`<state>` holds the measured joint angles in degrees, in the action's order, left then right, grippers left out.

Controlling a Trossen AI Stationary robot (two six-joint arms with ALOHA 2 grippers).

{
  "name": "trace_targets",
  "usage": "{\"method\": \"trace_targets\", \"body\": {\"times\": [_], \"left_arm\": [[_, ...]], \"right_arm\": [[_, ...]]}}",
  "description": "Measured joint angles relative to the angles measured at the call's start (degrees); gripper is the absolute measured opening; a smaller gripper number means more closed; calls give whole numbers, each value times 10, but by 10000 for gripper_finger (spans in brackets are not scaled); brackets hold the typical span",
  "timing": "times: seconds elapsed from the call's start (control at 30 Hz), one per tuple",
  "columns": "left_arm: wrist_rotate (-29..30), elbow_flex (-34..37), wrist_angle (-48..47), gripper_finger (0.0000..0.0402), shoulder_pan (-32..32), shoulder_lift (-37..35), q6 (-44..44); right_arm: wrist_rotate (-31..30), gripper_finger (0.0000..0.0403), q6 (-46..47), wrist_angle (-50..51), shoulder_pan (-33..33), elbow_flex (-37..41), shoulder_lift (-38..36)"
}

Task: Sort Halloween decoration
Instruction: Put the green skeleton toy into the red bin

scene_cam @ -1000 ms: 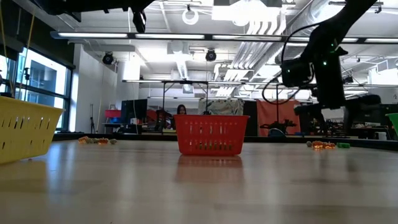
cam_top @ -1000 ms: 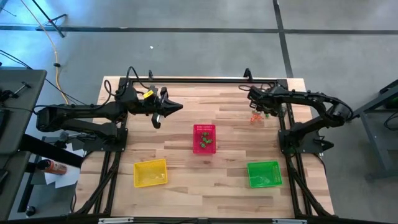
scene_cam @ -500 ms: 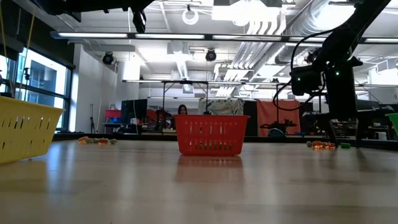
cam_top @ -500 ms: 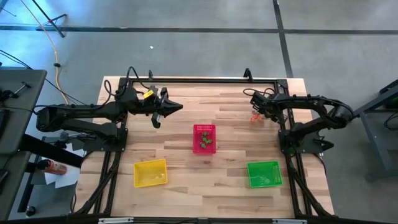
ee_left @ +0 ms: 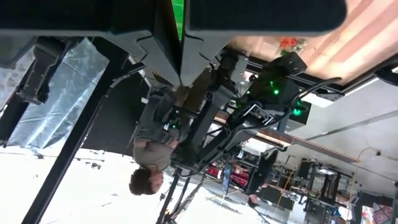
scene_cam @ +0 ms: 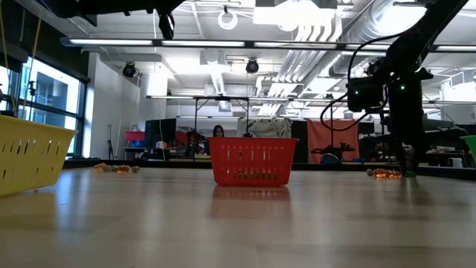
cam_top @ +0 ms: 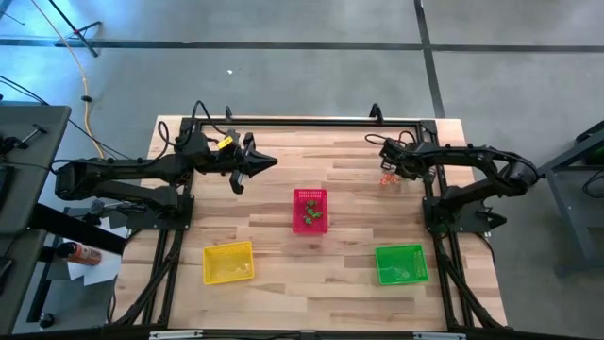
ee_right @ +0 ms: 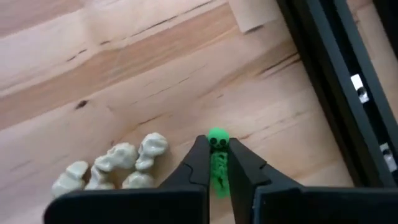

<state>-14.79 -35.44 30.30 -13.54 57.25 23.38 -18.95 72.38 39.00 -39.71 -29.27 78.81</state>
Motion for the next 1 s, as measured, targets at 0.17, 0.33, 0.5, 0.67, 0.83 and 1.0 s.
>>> {"method": "trace_targets", "body": {"times": [0.17, 0.33, 0.5, 0.67, 0.83, 1.0], "left_arm": [[0, 0, 0, 0, 0, 0, 6], [3, 0, 0, 0, 0, 0, 6], [3, 0, 0, 0, 0, 0, 4], [5, 0, 0, 1, 0, 0, -16], [21, 0, 0, 1, 0, 0, -25], [45, 0, 1, 1, 0, 0, -61]], "right_arm": [[4, 5, -52, 23, 0, 6, -57], [-6, 3, -110, 10, 5, 4, -153], [-22, 2, -153, -43, 27, 4, -275], [18, 1, -283, -221, 50, 3, -381], [137, 1, -420, -447, 81, 2, -425], [219, 1, -456, -625, 122, 1, -409]]}}
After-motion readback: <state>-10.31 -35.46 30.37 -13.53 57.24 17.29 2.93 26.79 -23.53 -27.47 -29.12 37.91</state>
